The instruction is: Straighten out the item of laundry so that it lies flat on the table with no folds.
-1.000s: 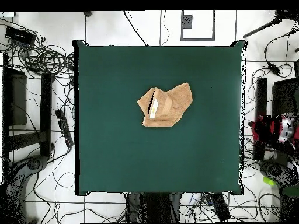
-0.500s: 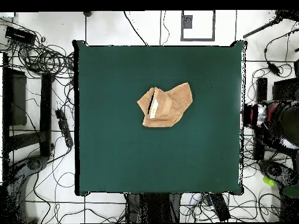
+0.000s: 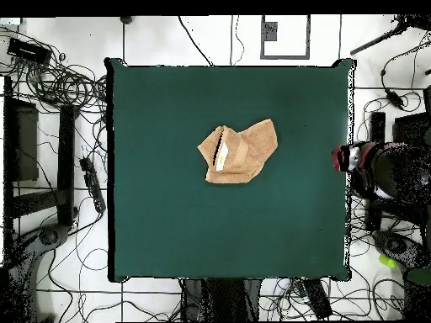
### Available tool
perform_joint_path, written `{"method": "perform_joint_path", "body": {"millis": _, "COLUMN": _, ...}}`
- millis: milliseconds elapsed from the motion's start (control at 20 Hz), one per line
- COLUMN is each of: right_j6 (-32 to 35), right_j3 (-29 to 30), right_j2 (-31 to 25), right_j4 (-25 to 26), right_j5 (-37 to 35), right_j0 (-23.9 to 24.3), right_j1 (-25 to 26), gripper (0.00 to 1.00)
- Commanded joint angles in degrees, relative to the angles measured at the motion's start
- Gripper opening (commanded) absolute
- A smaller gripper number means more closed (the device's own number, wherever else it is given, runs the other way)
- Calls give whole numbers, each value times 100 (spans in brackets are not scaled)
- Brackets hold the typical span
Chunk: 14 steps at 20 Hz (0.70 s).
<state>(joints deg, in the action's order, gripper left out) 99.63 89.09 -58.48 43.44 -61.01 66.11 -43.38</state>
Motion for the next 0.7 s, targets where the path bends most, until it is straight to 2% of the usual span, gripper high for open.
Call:
{"method": "perform_joint_path", "body": {"millis": 50, "right_j6": -941, "right_j3": 184, "right_j2": 572, "right_j4": 571, "right_j5": 674, "right_j0": -433, "right_j1": 922, "gripper": 100}}
{"method": "perform_joint_path", "body": {"millis": 400, "right_j6": -816, "right_j3": -85, "right_j2": 871, "right_j4": 1275, "right_j5": 1559, "right_j0": -539, "right_j1": 1624, "gripper": 100}}
{"method": "perform_joint_path", "body": {"millis": 500, "right_j6": -609, "right_j3": -154, "right_j2": 981, "right_j4": 1418, "right_j5": 1746, "right_j0": -608, "right_j1": 1728, "gripper": 100}}
{"method": "perform_joint_path", "body": {"millis": 700, "right_j6": 85, "right_j3": -186, "right_j2": 1240, "right_j4": 1376, "right_j5": 1911, "right_j0": -835, "right_j1": 1848, "gripper": 100}}
